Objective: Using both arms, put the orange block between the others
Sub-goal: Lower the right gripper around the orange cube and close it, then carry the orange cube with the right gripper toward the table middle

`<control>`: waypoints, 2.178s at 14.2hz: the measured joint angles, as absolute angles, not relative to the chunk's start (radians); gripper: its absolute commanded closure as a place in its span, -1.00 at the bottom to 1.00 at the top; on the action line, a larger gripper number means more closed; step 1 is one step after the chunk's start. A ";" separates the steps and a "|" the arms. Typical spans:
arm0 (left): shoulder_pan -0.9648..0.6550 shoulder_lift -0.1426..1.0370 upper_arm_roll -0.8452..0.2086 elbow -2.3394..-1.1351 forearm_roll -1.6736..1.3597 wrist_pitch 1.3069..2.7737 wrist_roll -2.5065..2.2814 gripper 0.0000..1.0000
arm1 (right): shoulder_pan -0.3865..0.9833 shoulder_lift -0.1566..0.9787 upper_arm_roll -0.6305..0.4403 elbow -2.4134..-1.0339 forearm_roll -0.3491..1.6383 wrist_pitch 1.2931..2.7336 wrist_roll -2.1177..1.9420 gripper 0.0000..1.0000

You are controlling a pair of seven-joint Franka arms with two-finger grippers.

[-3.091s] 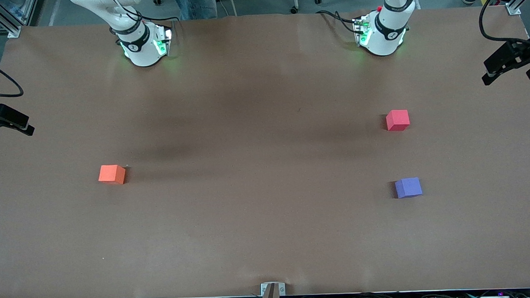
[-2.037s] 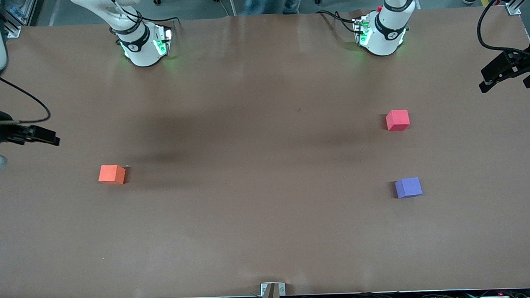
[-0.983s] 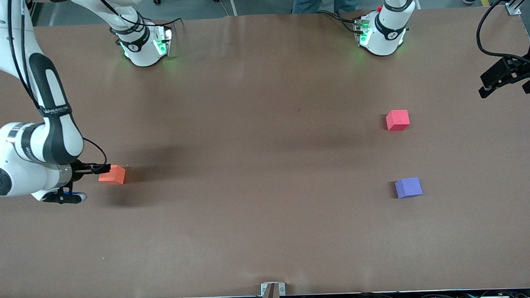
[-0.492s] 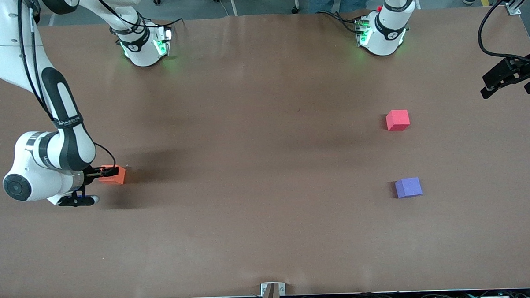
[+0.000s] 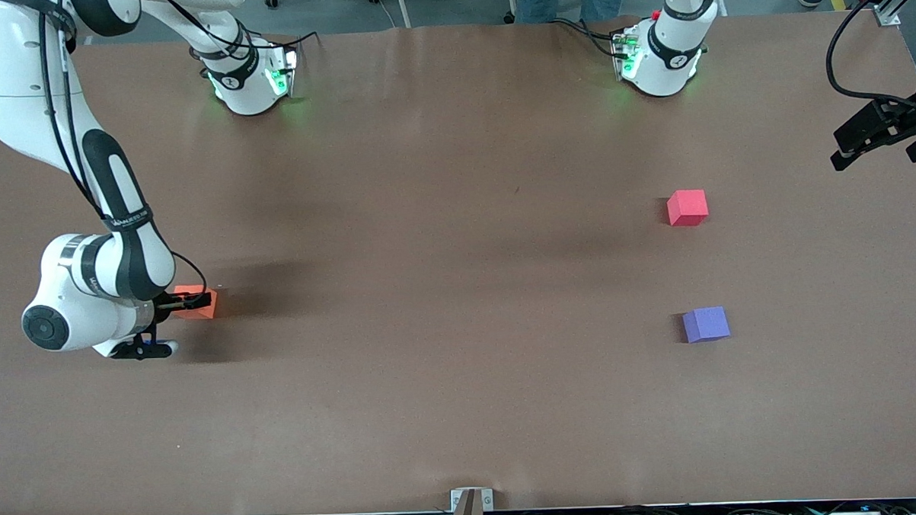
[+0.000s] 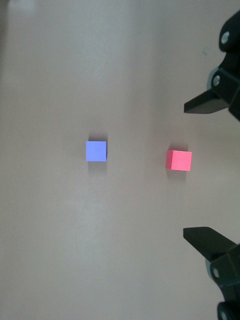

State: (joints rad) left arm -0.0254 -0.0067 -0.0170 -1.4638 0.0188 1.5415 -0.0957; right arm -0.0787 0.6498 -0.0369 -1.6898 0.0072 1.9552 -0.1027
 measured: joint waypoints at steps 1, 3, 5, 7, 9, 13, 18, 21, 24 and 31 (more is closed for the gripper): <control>-0.025 -0.007 -0.017 -1.464 0.019 1.543 -0.096 -1.00 | -0.079 0.651 -0.037 -1.690 0.007 1.956 -0.104 -0.20; -0.025 -0.007 -0.017 -1.464 0.019 1.545 -0.096 -1.00 | -0.079 0.651 -0.037 -1.690 0.007 1.957 -0.104 0.15; -0.026 -0.007 -0.017 -1.464 0.019 1.547 -0.096 -1.00 | -0.078 0.650 -0.036 -1.686 0.007 1.956 -0.104 0.24; -0.026 -0.005 -0.017 -1.464 0.019 1.549 -0.096 -1.00 | -0.078 0.650 -0.036 -1.684 0.007 1.956 -0.104 0.24; -0.026 -0.003 -0.017 -1.464 0.019 1.550 -0.096 -1.00 | -0.075 0.650 -0.024 -1.661 0.007 1.959 -0.109 0.24; -0.026 -0.001 -0.017 -1.464 0.019 1.553 -0.096 -1.00 | 0.005 0.639 0.057 -1.514 0.016 1.914 -0.109 0.24; -0.026 -0.002 -0.017 -1.463 0.019 1.556 -0.096 -1.00 | 0.293 0.636 0.112 -1.384 0.012 1.928 -0.163 0.23; -0.026 -0.002 -0.017 -1.463 0.019 1.556 -0.096 -1.00 | 0.422 0.674 0.111 -1.384 0.010 1.998 -0.316 0.23; -0.026 -0.002 -0.017 -1.463 0.019 1.556 -0.096 -1.00 | 0.498 0.741 0.108 -1.360 0.005 2.045 -0.543 0.23; -0.026 -0.002 -0.017 -1.462 0.019 1.556 -0.096 -1.00 | 0.682 0.826 0.103 -1.236 -0.183 2.032 -0.659 0.23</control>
